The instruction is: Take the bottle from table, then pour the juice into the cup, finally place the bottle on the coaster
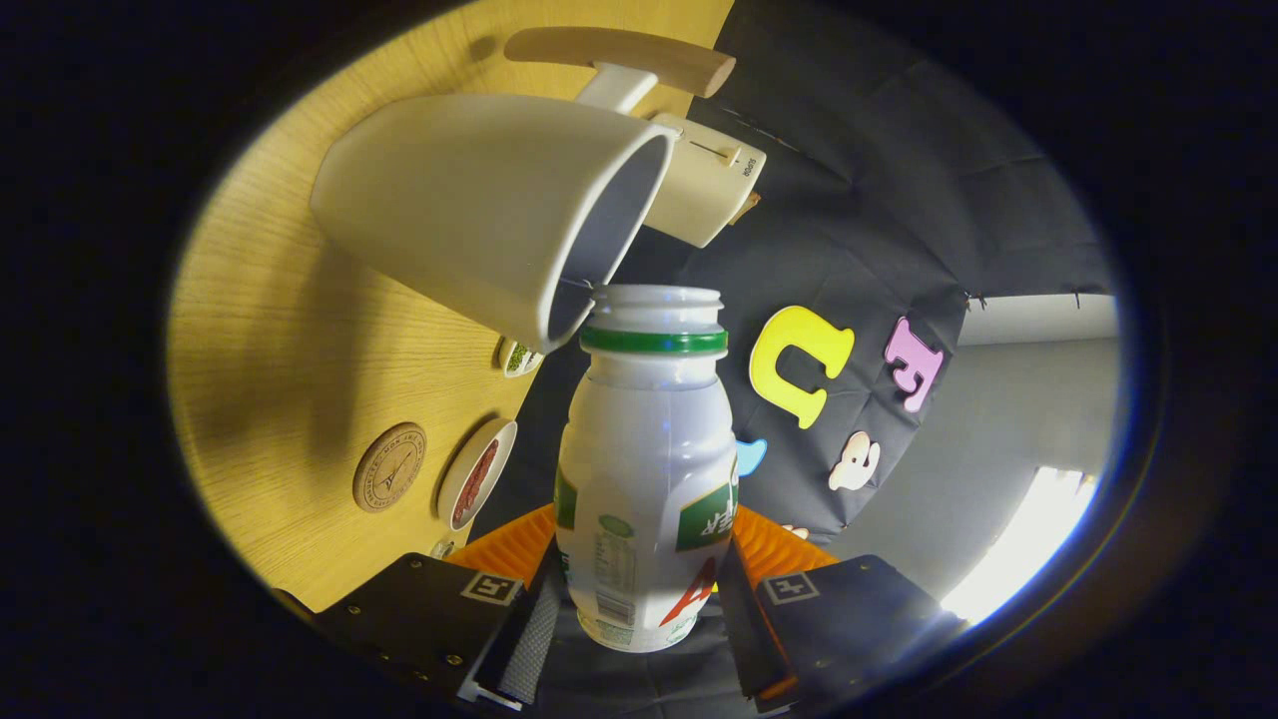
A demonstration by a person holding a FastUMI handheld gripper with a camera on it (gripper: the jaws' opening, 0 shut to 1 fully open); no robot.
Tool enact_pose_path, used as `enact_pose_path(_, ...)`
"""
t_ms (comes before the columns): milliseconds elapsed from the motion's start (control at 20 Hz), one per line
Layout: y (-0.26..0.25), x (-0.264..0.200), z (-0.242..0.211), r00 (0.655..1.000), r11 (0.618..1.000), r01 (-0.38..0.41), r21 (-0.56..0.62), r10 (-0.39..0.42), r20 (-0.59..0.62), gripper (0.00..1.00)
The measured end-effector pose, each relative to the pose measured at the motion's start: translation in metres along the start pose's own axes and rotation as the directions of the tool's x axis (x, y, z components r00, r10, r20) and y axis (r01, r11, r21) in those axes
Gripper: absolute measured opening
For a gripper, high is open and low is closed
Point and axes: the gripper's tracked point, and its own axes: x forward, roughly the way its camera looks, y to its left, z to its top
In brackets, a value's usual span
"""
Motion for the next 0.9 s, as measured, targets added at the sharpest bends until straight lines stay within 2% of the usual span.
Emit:
enact_pose_path(600,-0.0029,-0.0001,0.0022,1.000,1.000,0.004,0.006,-0.004,0.010,0.72)
enact_pose_path(900,0.0042,-0.0003,0.0030,0.999,0.992,-0.020,0.123,0.017,0.029,0.72)
